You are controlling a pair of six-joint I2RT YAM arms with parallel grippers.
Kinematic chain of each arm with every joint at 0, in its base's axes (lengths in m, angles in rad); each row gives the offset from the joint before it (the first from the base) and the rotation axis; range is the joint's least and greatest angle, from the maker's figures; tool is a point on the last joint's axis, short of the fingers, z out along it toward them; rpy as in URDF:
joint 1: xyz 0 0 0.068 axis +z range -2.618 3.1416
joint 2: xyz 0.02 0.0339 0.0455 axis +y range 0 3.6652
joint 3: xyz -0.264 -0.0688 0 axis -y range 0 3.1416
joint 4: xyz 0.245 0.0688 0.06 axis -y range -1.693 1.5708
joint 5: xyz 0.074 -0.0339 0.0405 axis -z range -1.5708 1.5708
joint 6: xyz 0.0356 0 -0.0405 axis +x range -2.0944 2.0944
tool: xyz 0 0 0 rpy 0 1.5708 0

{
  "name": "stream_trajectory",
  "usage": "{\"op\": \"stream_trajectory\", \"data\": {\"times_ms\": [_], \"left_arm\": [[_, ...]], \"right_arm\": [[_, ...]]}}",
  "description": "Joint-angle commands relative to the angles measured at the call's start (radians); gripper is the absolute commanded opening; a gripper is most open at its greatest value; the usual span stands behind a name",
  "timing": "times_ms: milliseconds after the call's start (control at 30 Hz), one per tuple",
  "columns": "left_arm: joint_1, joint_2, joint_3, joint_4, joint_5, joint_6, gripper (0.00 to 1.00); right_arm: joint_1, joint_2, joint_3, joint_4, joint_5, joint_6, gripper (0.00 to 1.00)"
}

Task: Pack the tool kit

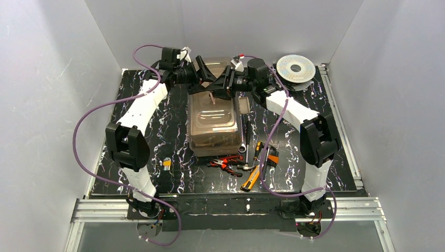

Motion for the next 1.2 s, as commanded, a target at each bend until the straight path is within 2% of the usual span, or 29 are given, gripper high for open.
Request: {"op": "stream_trajectory", "data": {"times_ms": [0, 67, 300, 433, 533, 667, 733, 833, 933, 967, 1167], "left_arm": [[-0.001, -0.005, 0.045, -0.059, 0.009, 0.031, 0.74], [-0.005, 0.000, 0.051, -0.064, 0.009, 0.036, 0.71], [-0.005, 0.011, 0.076, -0.094, -0.030, 0.071, 0.46], [-0.007, 0.026, 0.090, -0.096, -0.039, 0.078, 0.39], [-0.007, 0.048, 0.101, -0.096, -0.029, 0.075, 0.39], [-0.009, 0.061, 0.112, -0.100, -0.036, 0.084, 0.28], [-0.009, 0.059, 0.111, -0.111, -0.059, 0.094, 0.26], [-0.009, 0.052, 0.106, -0.126, -0.093, 0.103, 0.17], [-0.012, 0.043, 0.100, -0.127, -0.124, 0.107, 0.02], [-0.015, 0.042, 0.100, -0.127, -0.144, 0.109, 0.00], [-0.044, 0.039, 0.091, -0.087, -0.225, 0.110, 0.00]], "right_arm": [[-0.009, -0.041, 0.035, -0.051, -0.027, -0.059, 0.58], [-0.010, -0.032, 0.040, -0.051, -0.033, -0.055, 0.58], [-0.031, -0.081, 0.037, -0.130, 0.008, -0.120, 0.63], [-0.065, -0.142, 0.018, -0.204, 0.045, -0.188, 0.64], [-0.095, -0.196, -0.018, -0.223, 0.069, -0.229, 0.64], [-0.143, -0.264, -0.064, -0.289, 0.100, -0.282, 0.64], [-0.168, -0.296, -0.091, -0.310, 0.118, -0.310, 0.64], [-0.191, -0.338, -0.114, -0.359, 0.162, -0.360, 0.64], [-0.205, -0.370, -0.133, -0.407, 0.217, -0.402, 0.64], [-0.208, -0.377, -0.141, -0.411, 0.221, -0.407, 0.64], [-0.213, -0.399, -0.181, -0.411, 0.226, -0.416, 0.64]]}}
